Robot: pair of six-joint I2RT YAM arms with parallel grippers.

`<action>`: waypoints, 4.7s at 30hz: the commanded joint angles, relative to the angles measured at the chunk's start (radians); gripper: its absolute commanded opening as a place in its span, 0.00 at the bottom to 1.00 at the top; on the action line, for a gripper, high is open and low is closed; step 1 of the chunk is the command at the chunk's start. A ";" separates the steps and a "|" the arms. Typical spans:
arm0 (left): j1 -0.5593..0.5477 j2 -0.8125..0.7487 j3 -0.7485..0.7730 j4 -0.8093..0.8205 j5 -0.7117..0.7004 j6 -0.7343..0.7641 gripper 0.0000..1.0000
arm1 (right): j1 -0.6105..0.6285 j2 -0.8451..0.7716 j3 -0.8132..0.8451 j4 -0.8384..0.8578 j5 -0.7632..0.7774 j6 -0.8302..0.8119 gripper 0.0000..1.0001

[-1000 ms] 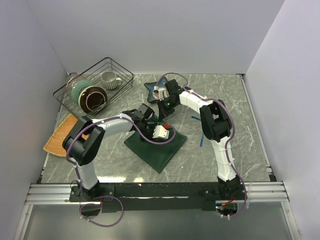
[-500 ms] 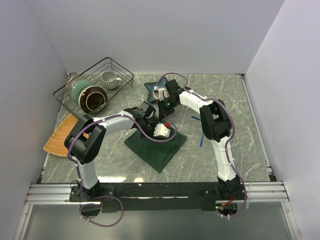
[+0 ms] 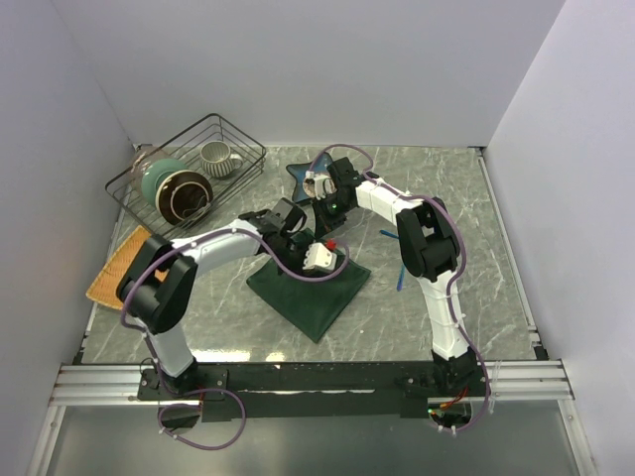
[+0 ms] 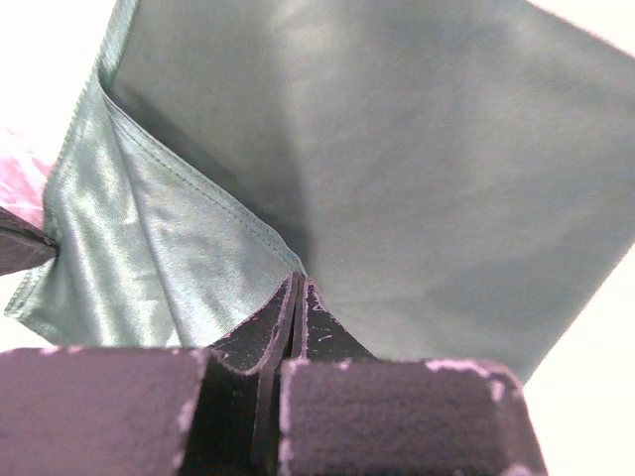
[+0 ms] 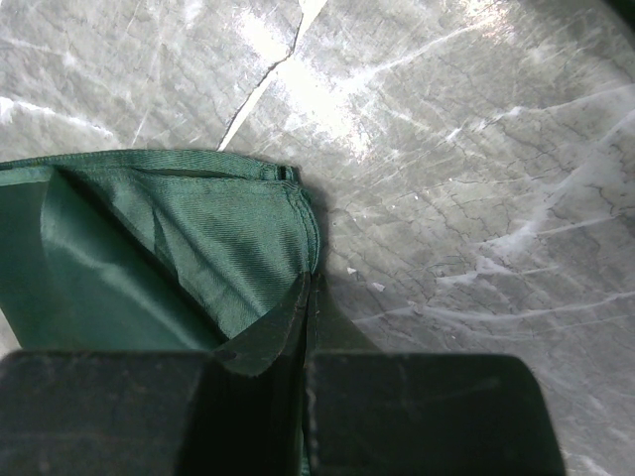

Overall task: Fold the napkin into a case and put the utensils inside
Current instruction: Pick up the top corner of the square folded napkin from the center of the board, then fold the top corner of the square-folded napkin at the center of the board, then rotate the upper triangle-folded napkin at the center of the board.

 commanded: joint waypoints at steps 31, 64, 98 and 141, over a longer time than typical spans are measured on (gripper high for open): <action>-0.202 -0.184 -0.198 0.049 0.126 -0.307 0.01 | 0.014 0.022 0.034 0.014 0.015 0.000 0.00; -0.265 -0.171 -0.240 0.036 0.166 -0.321 0.01 | 0.014 0.031 0.040 0.005 0.021 -0.007 0.01; 0.015 -0.380 -0.200 -0.046 0.320 -0.539 0.53 | -0.006 -0.023 0.061 -0.092 0.097 -0.039 0.65; 0.527 -0.382 -0.212 -0.157 0.232 -0.243 0.54 | -0.182 -0.326 -0.314 -0.294 -0.052 -0.059 0.70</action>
